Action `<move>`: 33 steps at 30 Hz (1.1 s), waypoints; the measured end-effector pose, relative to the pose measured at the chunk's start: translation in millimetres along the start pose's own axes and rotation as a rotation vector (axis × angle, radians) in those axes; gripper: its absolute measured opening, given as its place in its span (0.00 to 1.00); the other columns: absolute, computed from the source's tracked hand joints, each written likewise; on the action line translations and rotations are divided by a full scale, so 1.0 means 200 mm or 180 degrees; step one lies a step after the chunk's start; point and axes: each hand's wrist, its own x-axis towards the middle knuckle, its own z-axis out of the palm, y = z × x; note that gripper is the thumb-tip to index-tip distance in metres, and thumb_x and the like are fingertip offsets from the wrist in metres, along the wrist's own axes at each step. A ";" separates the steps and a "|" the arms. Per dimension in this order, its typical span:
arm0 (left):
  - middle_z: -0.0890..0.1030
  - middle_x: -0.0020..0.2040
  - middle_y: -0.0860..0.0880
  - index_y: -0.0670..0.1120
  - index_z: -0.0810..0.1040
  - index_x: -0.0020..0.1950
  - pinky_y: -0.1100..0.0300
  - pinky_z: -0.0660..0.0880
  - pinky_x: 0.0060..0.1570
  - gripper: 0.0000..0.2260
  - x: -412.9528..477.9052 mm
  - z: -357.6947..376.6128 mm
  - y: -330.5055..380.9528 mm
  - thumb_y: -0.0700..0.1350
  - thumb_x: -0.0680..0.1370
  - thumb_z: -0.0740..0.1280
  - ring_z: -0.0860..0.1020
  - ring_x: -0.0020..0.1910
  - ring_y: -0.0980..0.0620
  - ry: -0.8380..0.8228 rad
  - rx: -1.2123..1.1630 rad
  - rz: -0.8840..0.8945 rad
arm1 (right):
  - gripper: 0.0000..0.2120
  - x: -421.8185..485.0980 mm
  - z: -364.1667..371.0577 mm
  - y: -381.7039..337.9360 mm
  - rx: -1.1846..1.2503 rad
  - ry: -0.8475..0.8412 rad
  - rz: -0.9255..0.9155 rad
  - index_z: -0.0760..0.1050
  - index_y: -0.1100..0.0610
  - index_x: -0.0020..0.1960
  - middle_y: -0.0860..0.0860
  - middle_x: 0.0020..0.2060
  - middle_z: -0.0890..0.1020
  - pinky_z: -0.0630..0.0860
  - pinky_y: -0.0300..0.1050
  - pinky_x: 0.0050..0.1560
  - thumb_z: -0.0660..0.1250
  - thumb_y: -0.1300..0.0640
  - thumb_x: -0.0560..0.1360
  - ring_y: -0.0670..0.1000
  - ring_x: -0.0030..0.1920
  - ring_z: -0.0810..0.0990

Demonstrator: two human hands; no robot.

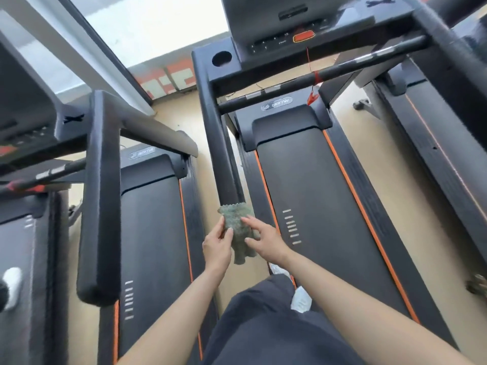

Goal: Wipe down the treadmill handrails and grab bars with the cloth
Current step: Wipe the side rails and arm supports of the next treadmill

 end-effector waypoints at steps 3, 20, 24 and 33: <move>0.80 0.67 0.52 0.47 0.74 0.74 0.65 0.72 0.64 0.22 0.04 0.00 0.04 0.43 0.80 0.71 0.77 0.63 0.59 0.0060 0.0137 0.0017 | 0.31 0.06 -0.01 -0.04 -0.0133 -0.0010 -0.0045 0.67 0.54 0.77 0.51 0.78 0.64 0.56 0.40 0.77 0.68 0.66 0.76 0.48 0.78 0.61; 0.84 0.62 0.47 0.50 0.78 0.72 0.59 0.72 0.53 0.19 0.57 0.04 0.35 0.52 0.81 0.69 0.81 0.60 0.45 0.0526 0.0764 0.0093 | 0.34 0.62 -0.20 -0.29 -0.0659 -0.0186 -0.0132 0.62 0.48 0.79 0.44 0.80 0.58 0.65 0.46 0.74 0.69 0.63 0.77 0.45 0.74 0.66; 0.85 0.60 0.47 0.51 0.79 0.70 0.57 0.73 0.52 0.19 0.73 0.04 0.39 0.54 0.81 0.68 0.82 0.58 0.46 0.0547 0.0677 0.0121 | 0.34 0.79 -0.23 -0.35 -0.0631 -0.0153 -0.0136 0.62 0.49 0.79 0.47 0.80 0.57 0.64 0.51 0.75 0.69 0.63 0.78 0.45 0.78 0.58; 0.84 0.59 0.50 0.51 0.80 0.69 0.52 0.77 0.57 0.20 0.89 0.06 0.46 0.53 0.78 0.73 0.83 0.54 0.50 0.0746 0.0317 0.0083 | 0.36 1.11 -0.39 -0.44 -0.1391 -0.0358 -0.0559 0.59 0.49 0.80 0.46 0.81 0.56 0.54 0.46 0.79 0.72 0.56 0.77 0.47 0.79 0.55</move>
